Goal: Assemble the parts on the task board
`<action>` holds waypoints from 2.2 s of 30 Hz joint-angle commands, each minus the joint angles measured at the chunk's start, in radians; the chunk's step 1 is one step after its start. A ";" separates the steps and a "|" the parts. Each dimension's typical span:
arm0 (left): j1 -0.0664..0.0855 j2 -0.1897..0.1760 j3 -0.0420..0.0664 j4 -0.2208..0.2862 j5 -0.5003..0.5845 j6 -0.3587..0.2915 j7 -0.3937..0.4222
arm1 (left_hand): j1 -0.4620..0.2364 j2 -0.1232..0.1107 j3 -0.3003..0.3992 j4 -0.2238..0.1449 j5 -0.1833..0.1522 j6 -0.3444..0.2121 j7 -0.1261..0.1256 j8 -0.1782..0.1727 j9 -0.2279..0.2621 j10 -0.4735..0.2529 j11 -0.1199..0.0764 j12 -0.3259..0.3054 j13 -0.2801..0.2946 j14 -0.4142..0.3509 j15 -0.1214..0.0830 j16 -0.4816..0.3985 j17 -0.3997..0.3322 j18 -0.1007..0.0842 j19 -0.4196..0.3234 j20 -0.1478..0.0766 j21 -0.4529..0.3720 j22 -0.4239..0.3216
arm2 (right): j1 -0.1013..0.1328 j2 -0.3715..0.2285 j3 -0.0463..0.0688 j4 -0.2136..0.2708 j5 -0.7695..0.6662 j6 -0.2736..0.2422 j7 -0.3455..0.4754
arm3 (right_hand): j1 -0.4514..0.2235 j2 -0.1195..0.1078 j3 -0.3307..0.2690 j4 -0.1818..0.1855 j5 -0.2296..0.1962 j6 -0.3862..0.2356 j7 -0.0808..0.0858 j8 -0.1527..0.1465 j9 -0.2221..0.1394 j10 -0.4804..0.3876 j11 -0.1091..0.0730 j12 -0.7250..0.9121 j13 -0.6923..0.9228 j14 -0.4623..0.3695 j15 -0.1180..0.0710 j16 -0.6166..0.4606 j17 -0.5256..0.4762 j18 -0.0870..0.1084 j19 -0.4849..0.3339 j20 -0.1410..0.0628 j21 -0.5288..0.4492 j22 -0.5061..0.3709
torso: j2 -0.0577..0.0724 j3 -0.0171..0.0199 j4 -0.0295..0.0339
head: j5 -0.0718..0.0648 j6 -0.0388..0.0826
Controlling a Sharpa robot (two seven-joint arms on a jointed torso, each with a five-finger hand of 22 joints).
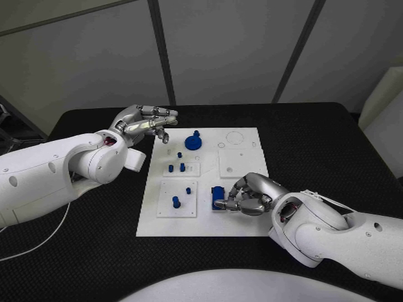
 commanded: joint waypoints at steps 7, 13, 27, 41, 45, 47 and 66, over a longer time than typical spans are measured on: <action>0.001 0.001 0.001 0.000 0.004 0.013 0.000 | -0.009 0.004 -0.005 0.000 -0.005 -0.004 0.005 0.006 -0.001 -0.006 -0.003 0.004 0.001 -0.002 0.003 -0.003 -0.002 0.035 -0.003 0.004 -0.006 -0.001 | 0.001 0.003 0.000 -0.003 -0.051 -0.012 0.007 | 0.173 0.067 0.050 -0.038 0.055 0.008 -0.017 0.017 0.020 0.004 -0.014 -0.004 0.027 0.077 -0.012 -0.003 0.115 -0.017 0.066 -0.015 0.000 0.217 | 0.000 -0.0001 0.0010 | -0.003 0.000; 0.001 0.001 0.001 0.000 0.004 0.013 -0.001 | -0.009 0.004 -0.005 0.000 -0.005 -0.004 0.005 0.006 -0.001 -0.006 -0.003 0.004 0.001 -0.002 0.003 -0.003 -0.002 0.035 -0.003 0.004 -0.006 -0.001 | 0.001 0.013 0.000 -0.017 -0.057 -0.008 -0.015 | 0.208 0.087 0.057 -0.041 0.076 0.015 -0.026 0.028 0.031 0.009 -0.021 -0.003 0.032 0.078 -0.018 -0.002 0.117 -0.017 0.068 -0.019 0.002 0.220 | 0.001 -0.0008 0.0014 | -0.003 -0.001; 0.001 -0.001 0.001 0.000 0.004 0.016 -0.004 | -0.009 0.004 -0.005 0.000 -0.005 -0.004 0.005 0.006 -0.001 -0.006 -0.003 0.004 0.001 -0.002 0.003 -0.003 -0.002 0.035 -0.003 0.004 -0.006 -0.001 | 0.001 0.007 0.000 -0.014 -0.047 0.014 -0.010 | 0.330 0.077 0.099 -0.096 -0.028 0.010 -0.037 0.044 0.051 0.014 -0.033 -0.003 0.041 0.079 -0.029 -0.001 0.121 -0.018 0.069 -0.031 0.003 0.222 | 0.001 -0.0004 -0.0005 | 0.000 -0.007; 0.001 -0.003 0.001 -0.002 0.004 0.012 -0.003 | -0.010 0.005 -0.006 0.001 -0.004 -0.005 0.005 0.006 -0.001 -0.009 -0.002 0.006 0.002 -0.002 0.004 -0.002 -0.004 0.035 -0.003 0.004 -0.007 -0.002 | 0.001 -0.051 0.024 0.022 0.040 -0.045 0.099 | 0.254 0.007 0.044 -0.037 0.016 -0.047 0.002 0.002 0.037 -0.001 -0.001 -0.027 0.026 0.074 -0.004 -0.013 0.100 -0.011 0.048 -0.013 -0.015 0.199 | -0.001 0.0005 -0.0009 | 0.001 -0.006; -0.001 -0.002 0.001 -0.003 0.004 0.009 -0.002 | -0.010 0.005 -0.006 0.001 -0.004 -0.005 0.005 0.006 -0.001 -0.009 -0.002 0.006 0.002 -0.002 0.004 -0.002 -0.004 0.035 -0.003 0.004 -0.007 -0.002 | 0.003 -0.103 0.048 0.044 0.069 -0.046 0.139 | 0.268 0.021 0.046 -0.032 0.032 -0.063 0.015 -0.031 0.022 -0.005 0.010 -0.033 0.022 0.074 0.006 -0.014 0.098 -0.010 0.046 -0.003 -0.017 0.197 | -0.002 0.0001 -0.0030 | -0.001 -0.004; -0.001 -0.001 0.000 -0.003 0.004 0.009 -0.002 | -0.010 0.005 -0.006 0.001 -0.004 -0.005 0.005 0.006 -0.001 -0.009 -0.002 0.006 0.002 -0.002 0.004 -0.002 -0.004 0.035 -0.003 0.004 -0.007 -0.002 | 0.009 -0.130 0.054 0.046 0.084 -0.041 0.150 | 0.280 0.031 0.051 -0.032 0.041 -0.062 0.018 -0.048 0.013 -0.007 0.013 -0.036 0.021 0.074 0.008 -0.013 0.099 -0.010 0.047 0.001 -0.017 0.198 | -0.003 -0.0006 -0.0005 | -0.006 -0.004; -0.011 -0.006 0.000 0.010 0.004 0.001 0.009 | -0.010 0.005 -0.006 0.001 -0.004 -0.005 0.005 0.006 -0.001 -0.009 -0.002 0.006 0.002 -0.002 0.004 -0.002 -0.004 0.035 -0.003 0.004 -0.007 -0.002 | 0.022 -0.250 0.064 0.022 -0.050 0.128 0.054 | 0.293 0.035 0.026 0.000 0.046 0.030 0.027 -0.202 -0.081 0.001 0.021 -0.042 0.026 0.075 0.017 -0.012 0.104 -0.013 0.057 0.012 -0.009 0.210 | 0.001 0.0023 -0.0025 | -0.042 0.008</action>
